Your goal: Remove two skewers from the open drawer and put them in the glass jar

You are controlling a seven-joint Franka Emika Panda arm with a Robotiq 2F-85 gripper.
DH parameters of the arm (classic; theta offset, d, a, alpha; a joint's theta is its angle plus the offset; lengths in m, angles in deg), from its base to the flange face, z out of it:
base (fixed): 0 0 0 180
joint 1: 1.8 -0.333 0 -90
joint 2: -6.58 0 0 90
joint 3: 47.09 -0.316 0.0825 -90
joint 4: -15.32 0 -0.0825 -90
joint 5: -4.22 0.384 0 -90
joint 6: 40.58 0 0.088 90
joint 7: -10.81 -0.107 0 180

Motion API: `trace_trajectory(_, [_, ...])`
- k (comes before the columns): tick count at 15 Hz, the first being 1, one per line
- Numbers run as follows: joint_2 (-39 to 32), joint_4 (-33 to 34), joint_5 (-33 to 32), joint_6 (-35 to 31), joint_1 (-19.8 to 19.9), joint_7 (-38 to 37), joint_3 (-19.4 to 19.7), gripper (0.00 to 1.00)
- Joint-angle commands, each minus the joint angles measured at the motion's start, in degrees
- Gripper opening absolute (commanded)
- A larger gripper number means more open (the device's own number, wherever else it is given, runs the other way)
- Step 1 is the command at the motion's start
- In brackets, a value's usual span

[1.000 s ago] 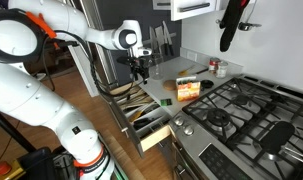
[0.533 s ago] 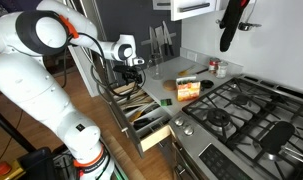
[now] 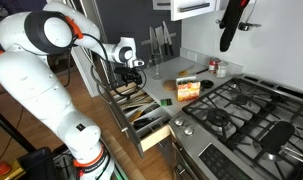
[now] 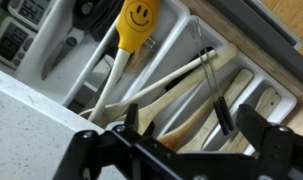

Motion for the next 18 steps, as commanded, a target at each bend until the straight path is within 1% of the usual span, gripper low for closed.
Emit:
trace_trajectory(1, [-3.2, -1.8, 9.5, -8.9, -2.8, 10.6, -0.3, 1.0])
trace_trajectory(3, [-5.4, -2.6, 17.2, -12.5, -4.1, 18.5, -0.8, 1.0])
trace_trajectory(5, [-7.7, -2.5, 24.5, -12.8, -4.8, 26.9, -1.7, 1.0])
trace_trajectory(7, [-10.2, -2.0, 28.9, -11.9, -4.4, 32.6, -2.7, 1.0])
trace_trajectory(8, [-11.5, -1.7, 29.7, -12.9, -4.2, 34.8, -3.3, 1.0])
trace_trajectory(9, [-9.1, -2.1, 26.6, -11.5, -3.8, 30.2, -3.2, 1.0])
trace_trajectory(10, [-10.1, -2.0, 27.5, -11.8, -3.7, 31.9, -3.5, 1.0])
trace_trajectory(12, [-11.2, -1.8, 28.0, -12.2, -3.5, 33.1, -3.8, 1.0])
trace_trajectory(18, [-11.4, -1.3, 28.0, -12.2, -3.5, 33.2, -3.8, 1.0])
